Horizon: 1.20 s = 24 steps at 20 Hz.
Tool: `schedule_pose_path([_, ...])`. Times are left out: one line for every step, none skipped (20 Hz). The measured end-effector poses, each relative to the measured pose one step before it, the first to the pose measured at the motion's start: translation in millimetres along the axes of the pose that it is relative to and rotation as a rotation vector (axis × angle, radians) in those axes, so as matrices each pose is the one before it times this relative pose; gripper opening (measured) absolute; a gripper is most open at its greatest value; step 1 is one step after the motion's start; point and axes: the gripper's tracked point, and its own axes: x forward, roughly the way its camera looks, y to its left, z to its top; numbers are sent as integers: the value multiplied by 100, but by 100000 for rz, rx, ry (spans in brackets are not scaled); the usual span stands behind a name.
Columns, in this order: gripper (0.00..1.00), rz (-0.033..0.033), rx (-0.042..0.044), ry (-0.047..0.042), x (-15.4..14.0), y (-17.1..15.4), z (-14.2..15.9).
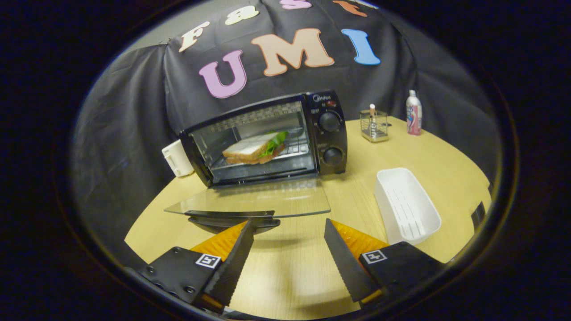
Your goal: Open the toaster oven, put the food inside, and close the toaster oven door.
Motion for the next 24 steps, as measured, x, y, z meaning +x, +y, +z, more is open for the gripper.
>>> schedule_pose_path([98, 372, -280, -1108, 98, 128, 647])
schedule_pose_path([98, 652, 275, -732, 53, 131, 634])
schedule_pose_path([98, 569, 545, -374, -20, 128, 446])
schedule_pose_path([98, 531, 45, -420, 64, 109, 449])
schedule_pose_path([98, 386, -17, -407, 113, 63, 308])
schedule_pose_path([98, 301, -58, -468, 123, 46, 431])
schedule_pose_path([98, 245, -129, -558, 12, 97, 319])
schedule_pose_path([98, 280, -100, -679, -11, 37, 381])
schedule_pose_path([98, 182, 184, -738, 91, 51, 427])
schedule_pose_path([98, 214, 171, -606, 67, 106, 435])
schedule_pose_path([98, 191, -63, -902, 134, 96, 376])
schedule_pose_path([98, 163, -500, -895, 156, 89, 510])
schedule_pose_path([98, 58, -422, -670, 101, 50, 383])
schedule_pose_path([98, 37, -331, -725, 98, 53, 492])
schedule_pose_path([98, -1632, -1230, 268, 246, -263, 115])
schedule_pose_path([98, -3405, -2768, 263, 492, -794, -143])
schedule_pose_path([98, -4178, -2852, 660, 768, -906, -64])
schedule_pose_path([98, -1182, -983, 492, 478, -249, -83])
schedule_pose_path([98, 1325, 1630, 76, 576, 654, 186])
schedule_pose_path([98, 2587, 2691, -158, 353, 809, 119])
schedule_pose_path([98, 2327, 2043, -536, 514, 564, 156])
schedule_pose_path([98, 1181, 1215, -926, 513, 348, 329])
schedule_pose_path([98, 659, 1088, -655, 528, 236, 218])
schedule_pose_path([98, 696, 830, -300, 444, 262, 176])
